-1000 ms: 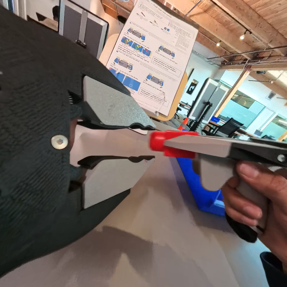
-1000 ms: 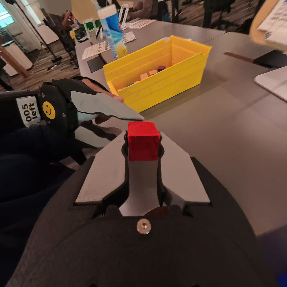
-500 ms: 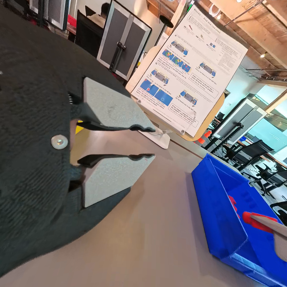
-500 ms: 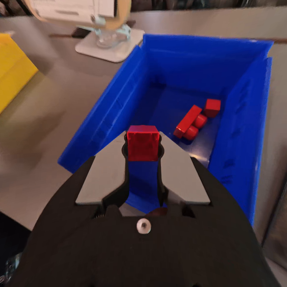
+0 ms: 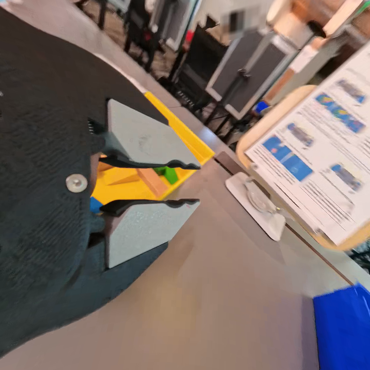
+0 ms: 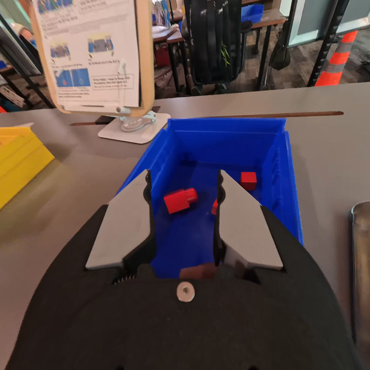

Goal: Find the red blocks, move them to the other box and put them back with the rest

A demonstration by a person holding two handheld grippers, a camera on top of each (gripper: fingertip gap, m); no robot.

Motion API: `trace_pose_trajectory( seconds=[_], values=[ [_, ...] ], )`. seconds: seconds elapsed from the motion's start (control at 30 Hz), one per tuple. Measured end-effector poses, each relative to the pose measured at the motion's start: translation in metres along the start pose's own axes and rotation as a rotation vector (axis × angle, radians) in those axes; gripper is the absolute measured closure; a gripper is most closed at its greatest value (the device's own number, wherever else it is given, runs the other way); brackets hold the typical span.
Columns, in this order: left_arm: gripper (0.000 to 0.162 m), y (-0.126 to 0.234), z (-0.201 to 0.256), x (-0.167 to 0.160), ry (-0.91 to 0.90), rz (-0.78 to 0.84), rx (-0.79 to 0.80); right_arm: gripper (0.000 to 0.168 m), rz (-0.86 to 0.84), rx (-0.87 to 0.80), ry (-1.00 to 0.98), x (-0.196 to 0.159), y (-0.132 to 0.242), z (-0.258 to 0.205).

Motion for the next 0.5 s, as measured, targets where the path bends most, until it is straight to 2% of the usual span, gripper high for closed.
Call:
trace_pose_trajectory(
  seconds=[0.13, 0.27, 0.37, 0.5],
  values=[
    [0.127, 0.002, -0.031, -0.047, 0.252, -0.074, -0.042, 0.111, 0.036, 0.023, 0.050, 0.012, 0.011, -0.017],
    [0.122, -0.004, -0.054, -0.081, 0.354, -0.127, 0.007, 0.112, 0.038, 0.043, 0.088, 0.015, 0.013, -0.034],
    [0.117, -0.009, -0.055, -0.092, 0.388, -0.139, -0.015, 0.112, 0.024, 0.054, 0.117, 0.013, 0.010, -0.046],
    [0.112, 0.000, -0.089, -0.120, 0.410, -0.216, 0.158, 0.111, -0.004, 0.058, 0.136, 0.006, 0.002, -0.054]
  ],
)
Point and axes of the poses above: each gripper's, where its closed fingertips meet, y back along the fingers, x out of its top, z = x × y across the jaws, the point moved 1 cm from there along y, back along the fingers, and after that the axes turned 4 degrees about -x, right-handed, at the moved point
